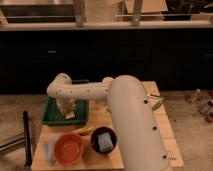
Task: Wipe tray with eraser
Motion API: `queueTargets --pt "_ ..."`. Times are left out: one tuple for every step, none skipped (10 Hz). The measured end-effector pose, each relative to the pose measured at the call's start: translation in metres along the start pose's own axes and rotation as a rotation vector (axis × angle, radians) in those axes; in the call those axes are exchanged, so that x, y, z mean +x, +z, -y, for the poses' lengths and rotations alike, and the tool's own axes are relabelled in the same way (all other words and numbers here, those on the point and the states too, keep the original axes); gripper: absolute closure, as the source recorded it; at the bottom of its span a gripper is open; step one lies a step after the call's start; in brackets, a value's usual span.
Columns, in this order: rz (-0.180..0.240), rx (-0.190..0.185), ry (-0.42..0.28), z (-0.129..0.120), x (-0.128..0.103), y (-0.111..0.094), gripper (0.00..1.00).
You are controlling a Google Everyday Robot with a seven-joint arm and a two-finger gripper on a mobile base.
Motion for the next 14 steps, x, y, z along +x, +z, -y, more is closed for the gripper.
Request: queueTargets --pt "0.007 -0.009 0.015 -0.01 -0.001 0.002 0.97" --pt "0.016 -0.019 0.037 -0.021 0.001 0.006 0.97" --pt "0.021 -0.022 0.049 -0.025 0.003 0.007 0.97" --pt "0.026 -0.027 0.065 -0.03 0.005 0.009 0.97" --pt "0.028 -0.034 0.088 -0.037 0.009 0.01 0.97" --pt "0.026 -0.039 0.108 -0.045 0.014 0.01 0.97" --pt "0.022 -0.044 0.118 -0.046 0.019 0.009 0.97" --pt "0.009 -0.042 0.122 -0.043 0.027 0.008 0.97" --pt "0.001 -0.039 0.12 -0.039 0.033 0.007 0.97" --pt "-0.008 -0.034 0.116 -0.031 0.038 0.006 0.97" --pt "-0.013 -0.027 0.106 -0.023 0.042 0.005 0.97" --pt "-0.02 -0.016 0.089 -0.014 0.045 0.004 0.97" --pt "-0.023 -0.008 0.075 -0.008 0.046 0.003 0.97" --pt "-0.026 0.003 0.054 -0.002 0.046 0.002 0.97"
